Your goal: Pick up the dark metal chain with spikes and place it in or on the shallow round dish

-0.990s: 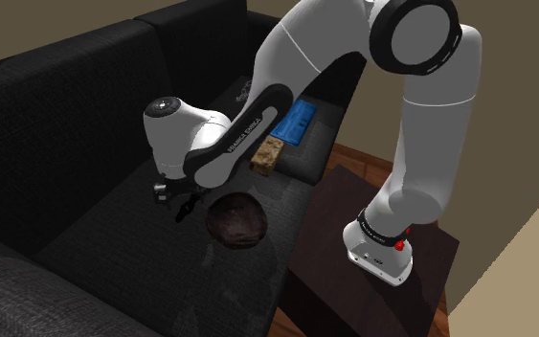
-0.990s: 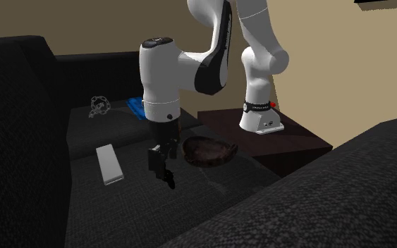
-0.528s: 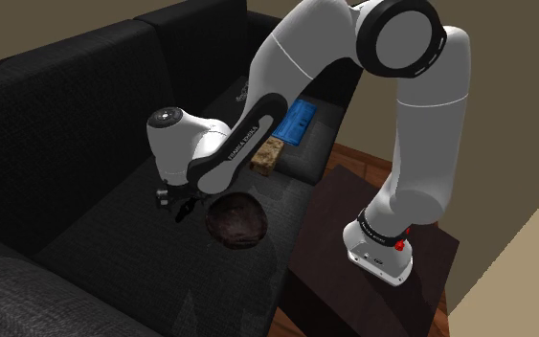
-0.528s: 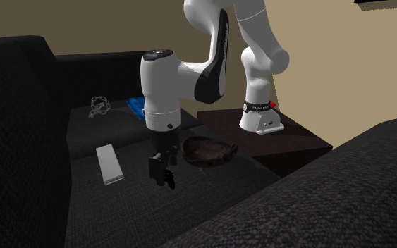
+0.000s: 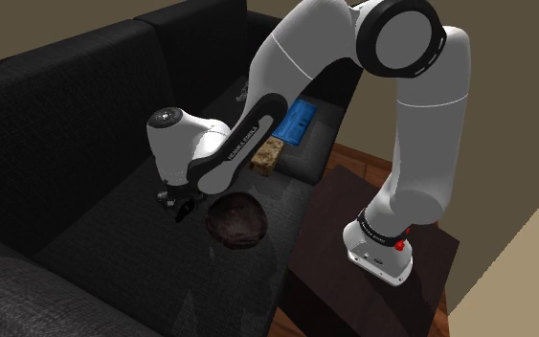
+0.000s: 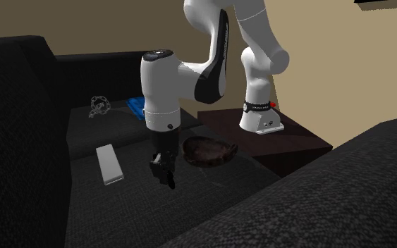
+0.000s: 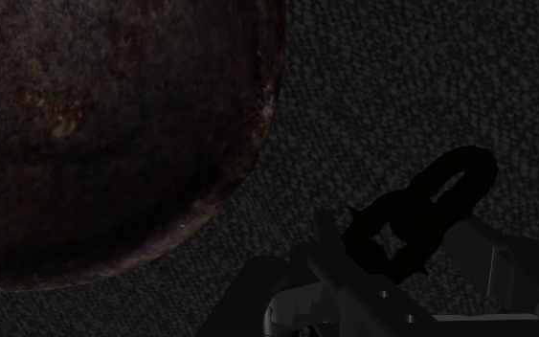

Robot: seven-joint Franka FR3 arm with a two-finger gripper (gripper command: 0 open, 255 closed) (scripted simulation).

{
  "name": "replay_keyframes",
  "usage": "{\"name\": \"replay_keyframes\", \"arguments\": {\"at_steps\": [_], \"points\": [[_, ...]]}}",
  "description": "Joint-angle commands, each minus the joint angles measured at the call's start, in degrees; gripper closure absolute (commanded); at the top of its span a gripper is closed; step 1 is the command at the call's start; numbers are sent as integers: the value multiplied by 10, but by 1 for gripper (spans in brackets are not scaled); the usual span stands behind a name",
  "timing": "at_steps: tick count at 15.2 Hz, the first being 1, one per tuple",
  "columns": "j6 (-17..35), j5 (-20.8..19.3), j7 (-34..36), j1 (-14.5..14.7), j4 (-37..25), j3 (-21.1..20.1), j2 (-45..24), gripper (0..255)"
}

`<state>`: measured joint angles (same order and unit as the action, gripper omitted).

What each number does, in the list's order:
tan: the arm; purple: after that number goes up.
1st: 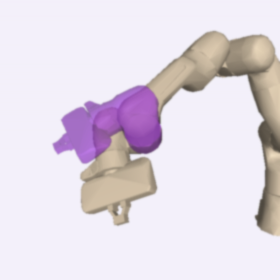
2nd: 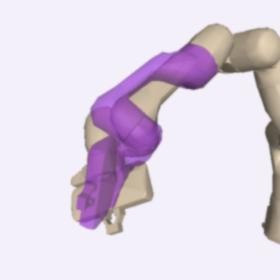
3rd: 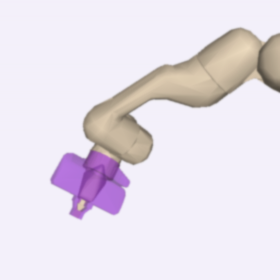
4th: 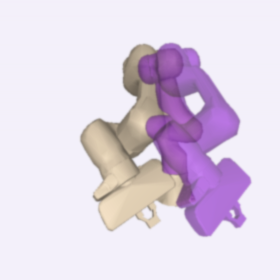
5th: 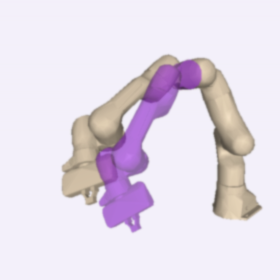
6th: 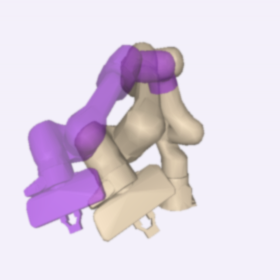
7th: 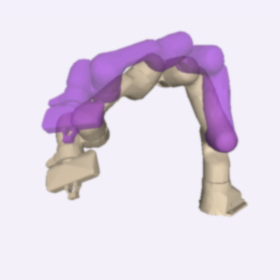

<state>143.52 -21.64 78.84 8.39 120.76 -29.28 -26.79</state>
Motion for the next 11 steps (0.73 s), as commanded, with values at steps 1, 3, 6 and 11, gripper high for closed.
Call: {"name": "replay_keyframes", "arguments": {"at_steps": [1,3,6,11], "points": [[0,0,0,0,0,0,0,255],[0,0,0,0,0,0,0,255],[0,0,0,0,0,0,0,255],[-27,25,-17,-14,1,-19,31,255]]}}
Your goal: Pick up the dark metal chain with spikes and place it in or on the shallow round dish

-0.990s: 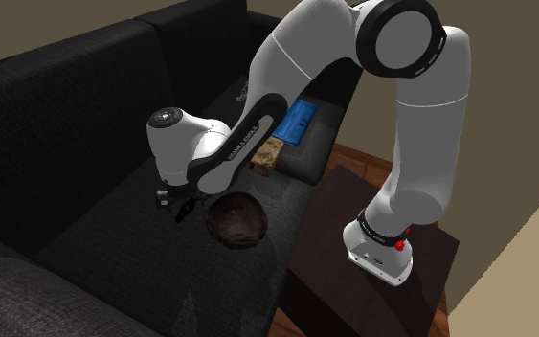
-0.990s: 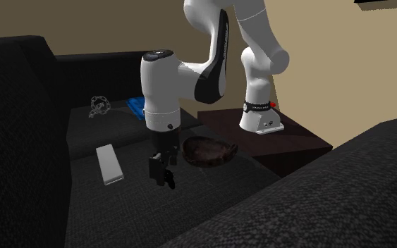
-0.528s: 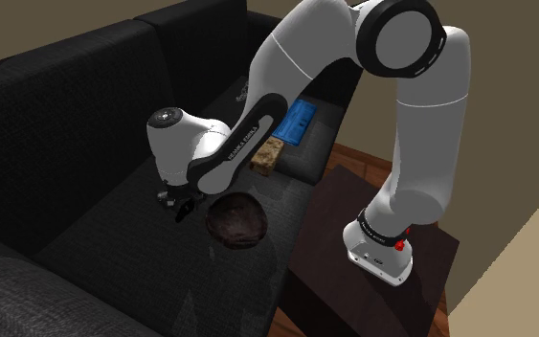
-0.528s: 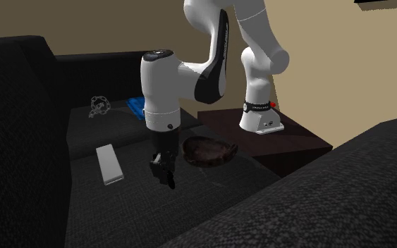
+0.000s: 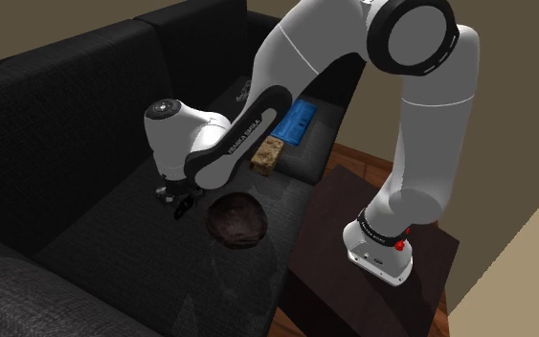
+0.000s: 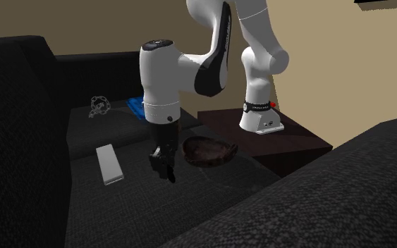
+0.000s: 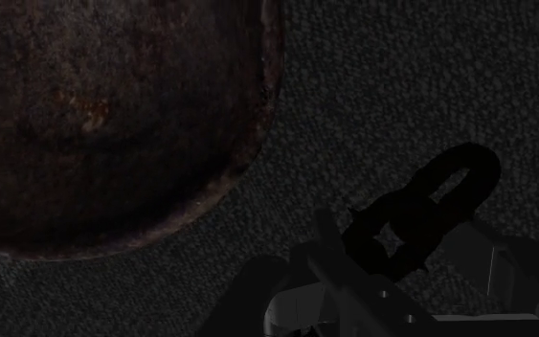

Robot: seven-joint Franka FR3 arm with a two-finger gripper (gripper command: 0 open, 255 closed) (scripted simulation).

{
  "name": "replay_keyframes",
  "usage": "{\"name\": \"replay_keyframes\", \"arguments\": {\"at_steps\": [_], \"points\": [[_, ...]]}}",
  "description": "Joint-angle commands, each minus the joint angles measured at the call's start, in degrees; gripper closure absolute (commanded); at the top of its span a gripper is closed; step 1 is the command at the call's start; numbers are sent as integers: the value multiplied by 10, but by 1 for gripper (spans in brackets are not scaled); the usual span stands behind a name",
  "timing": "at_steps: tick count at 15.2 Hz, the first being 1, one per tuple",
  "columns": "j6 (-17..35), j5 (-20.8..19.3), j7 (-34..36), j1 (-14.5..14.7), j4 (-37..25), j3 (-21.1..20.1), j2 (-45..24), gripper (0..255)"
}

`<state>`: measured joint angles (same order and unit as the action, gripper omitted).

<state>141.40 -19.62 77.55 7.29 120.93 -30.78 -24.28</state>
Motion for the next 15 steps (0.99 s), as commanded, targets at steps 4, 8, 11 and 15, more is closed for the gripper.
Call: {"name": "replay_keyframes", "arguments": {"at_steps": [4,8,11,15], "points": [[-28,26,-18,-13,-2,-17,30,255],[-52,46,-31,-22,-6,-29,54,255],[-70,61,-41,-28,-10,-36,71,255],[-95,80,-54,-35,-17,-45,92,255]]}}
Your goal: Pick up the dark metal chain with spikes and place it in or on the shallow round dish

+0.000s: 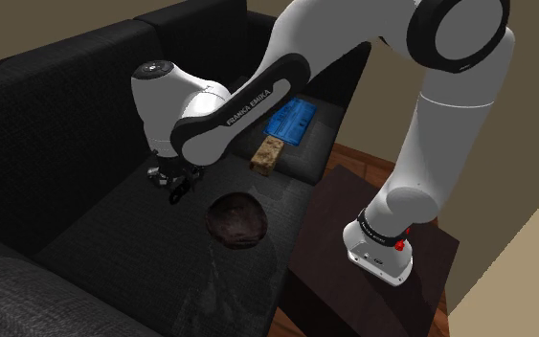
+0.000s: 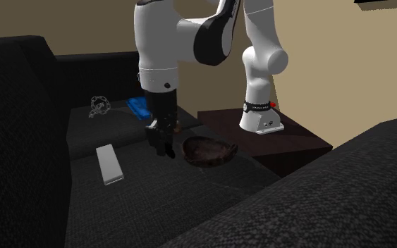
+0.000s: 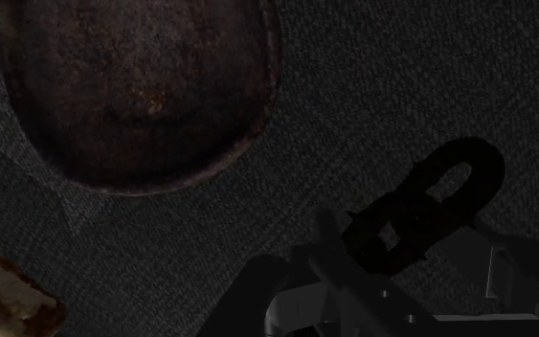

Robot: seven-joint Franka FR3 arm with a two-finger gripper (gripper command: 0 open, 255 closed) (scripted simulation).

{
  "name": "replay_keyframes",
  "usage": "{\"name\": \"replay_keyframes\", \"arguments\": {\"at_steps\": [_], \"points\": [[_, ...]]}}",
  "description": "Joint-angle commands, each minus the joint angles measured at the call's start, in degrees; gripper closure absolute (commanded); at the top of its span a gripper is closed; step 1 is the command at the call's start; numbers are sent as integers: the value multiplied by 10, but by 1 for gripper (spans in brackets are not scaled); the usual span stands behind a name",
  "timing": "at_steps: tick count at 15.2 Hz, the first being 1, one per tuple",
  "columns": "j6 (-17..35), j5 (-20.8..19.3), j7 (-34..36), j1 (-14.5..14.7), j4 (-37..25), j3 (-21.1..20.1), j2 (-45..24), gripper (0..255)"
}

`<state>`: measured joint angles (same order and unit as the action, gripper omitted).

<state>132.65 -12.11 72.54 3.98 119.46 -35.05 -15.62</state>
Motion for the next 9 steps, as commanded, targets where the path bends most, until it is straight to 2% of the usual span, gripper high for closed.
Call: {"name": "replay_keyframes", "arguments": {"at_steps": [1,9], "points": [[-14,10,-7,-4,-5,-4,11,255],[-66,43,-30,-14,-27,-15,50,255]]}}
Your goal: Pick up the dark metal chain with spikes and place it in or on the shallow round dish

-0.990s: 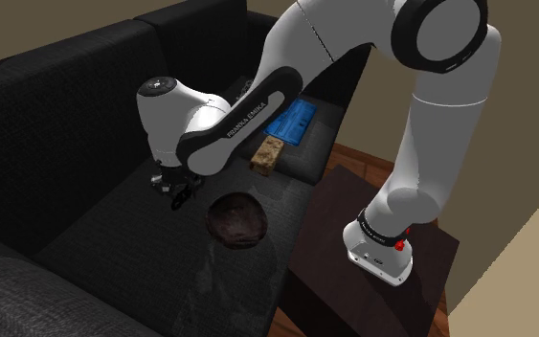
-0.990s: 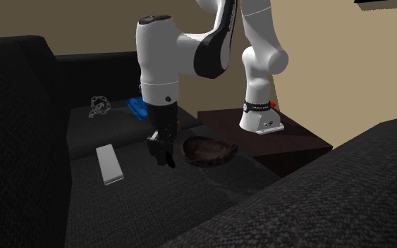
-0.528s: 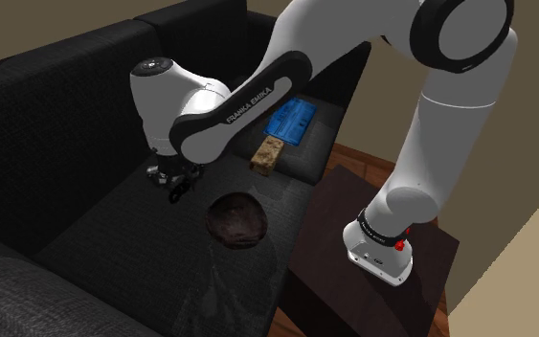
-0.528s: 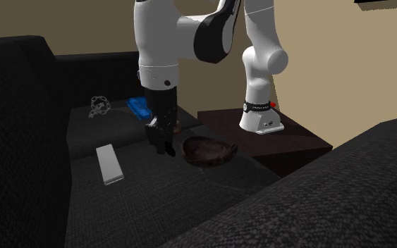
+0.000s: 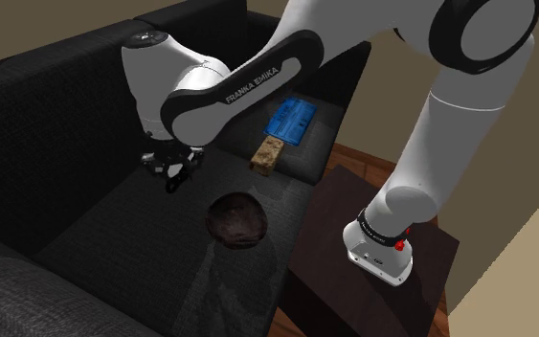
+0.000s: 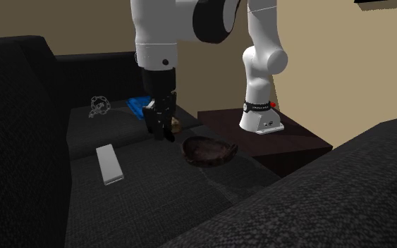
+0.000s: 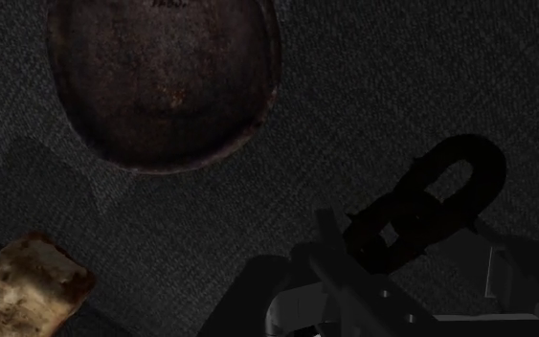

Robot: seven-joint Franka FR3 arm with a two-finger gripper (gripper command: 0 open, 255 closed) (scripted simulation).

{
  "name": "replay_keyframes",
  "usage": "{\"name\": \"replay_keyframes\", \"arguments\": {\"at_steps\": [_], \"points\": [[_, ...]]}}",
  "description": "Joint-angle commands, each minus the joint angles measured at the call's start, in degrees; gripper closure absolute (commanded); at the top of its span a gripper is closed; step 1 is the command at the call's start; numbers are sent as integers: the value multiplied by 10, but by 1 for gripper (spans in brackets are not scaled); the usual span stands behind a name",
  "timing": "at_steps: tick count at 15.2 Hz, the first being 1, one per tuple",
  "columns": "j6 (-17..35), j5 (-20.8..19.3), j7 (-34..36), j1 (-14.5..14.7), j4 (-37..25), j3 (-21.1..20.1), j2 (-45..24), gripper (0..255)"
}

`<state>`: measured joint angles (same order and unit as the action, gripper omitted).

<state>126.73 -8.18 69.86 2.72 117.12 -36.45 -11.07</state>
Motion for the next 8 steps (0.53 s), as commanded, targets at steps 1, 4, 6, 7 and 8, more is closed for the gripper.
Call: {"name": "replay_keyframes", "arguments": {"at_steps": [1,4,6,7,8], "points": [[-14,7,-5,-2,-7,-2,8,255],[-34,18,-12,-5,-18,-4,21,255],[-34,38,-21,-9,5,-9,50,255],[-29,56,-29,-12,31,-13,76,255],[-24,75,-38,-14,55,-16,102,255]]}}
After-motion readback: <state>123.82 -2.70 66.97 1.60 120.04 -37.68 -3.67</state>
